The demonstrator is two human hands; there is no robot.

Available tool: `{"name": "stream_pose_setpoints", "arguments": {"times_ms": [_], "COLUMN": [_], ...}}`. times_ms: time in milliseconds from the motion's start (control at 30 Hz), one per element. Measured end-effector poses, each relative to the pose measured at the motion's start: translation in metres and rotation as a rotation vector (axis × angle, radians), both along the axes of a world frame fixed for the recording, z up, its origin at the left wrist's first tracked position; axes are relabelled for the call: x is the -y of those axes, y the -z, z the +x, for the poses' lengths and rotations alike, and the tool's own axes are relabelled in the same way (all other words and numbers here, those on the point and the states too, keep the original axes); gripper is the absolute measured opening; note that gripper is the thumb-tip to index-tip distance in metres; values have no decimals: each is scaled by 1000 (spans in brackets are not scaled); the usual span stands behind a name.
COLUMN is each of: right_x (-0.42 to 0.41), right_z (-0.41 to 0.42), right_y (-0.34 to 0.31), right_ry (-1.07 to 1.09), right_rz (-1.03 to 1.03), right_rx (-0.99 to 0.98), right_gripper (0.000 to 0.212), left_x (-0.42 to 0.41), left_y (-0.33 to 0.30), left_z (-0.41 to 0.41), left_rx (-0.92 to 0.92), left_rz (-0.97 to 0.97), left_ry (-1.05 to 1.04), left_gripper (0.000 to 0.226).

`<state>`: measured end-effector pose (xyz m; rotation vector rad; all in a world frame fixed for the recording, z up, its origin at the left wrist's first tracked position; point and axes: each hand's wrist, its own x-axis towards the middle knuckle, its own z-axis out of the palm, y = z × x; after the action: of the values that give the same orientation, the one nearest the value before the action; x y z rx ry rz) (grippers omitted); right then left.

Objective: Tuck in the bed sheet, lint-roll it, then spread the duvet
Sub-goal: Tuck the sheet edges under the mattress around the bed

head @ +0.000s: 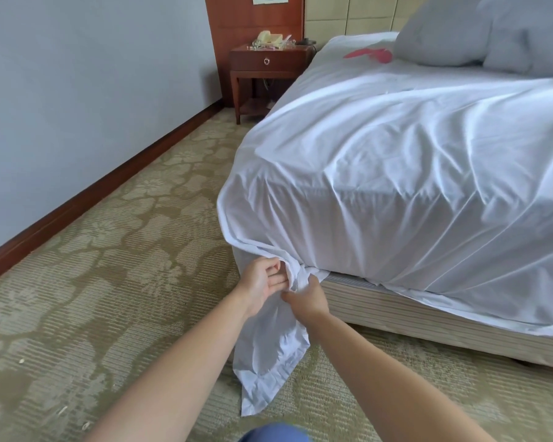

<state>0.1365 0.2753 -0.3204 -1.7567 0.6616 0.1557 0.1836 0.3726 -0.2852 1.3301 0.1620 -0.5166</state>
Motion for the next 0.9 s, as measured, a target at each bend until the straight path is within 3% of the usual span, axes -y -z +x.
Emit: {"name": "stream_pose_setpoints", "arguments": {"times_ms": [133,200,333,433,533,633,767,900], "right_x": [11,22,40,42,48,56,64,74], "right_z": [-2,-6,-10,-11,-15,-21,-30,-36], "right_y": [-3,-4,-1,-2,-2,-1,-3,-10], "right_ry": [-31,11,135,148,126,89,83,-11], "right_rz": [-294,-390,-221,-85,-32,-30,-5,-100], "right_rx": [-39,-39,81,142,150,94,-3,-73], "right_gripper": [32,24,23,22,12,10,21,26], "left_x": [4,5,1,1,4,8,17,34], "left_y": [-4,2,29,48,55,50,45,38], "left_z": [0,-2,-17,-26,-36,-37,-28,-33], "left_rx": [160,225,316,250,123,57,-47,-114], "left_rz": [206,325,647,733,702,626,424,167], "left_ry": [-5,-30,119,230,339,429,326,200], "left_gripper": [28,24,9,44,70,79,63,29]}}
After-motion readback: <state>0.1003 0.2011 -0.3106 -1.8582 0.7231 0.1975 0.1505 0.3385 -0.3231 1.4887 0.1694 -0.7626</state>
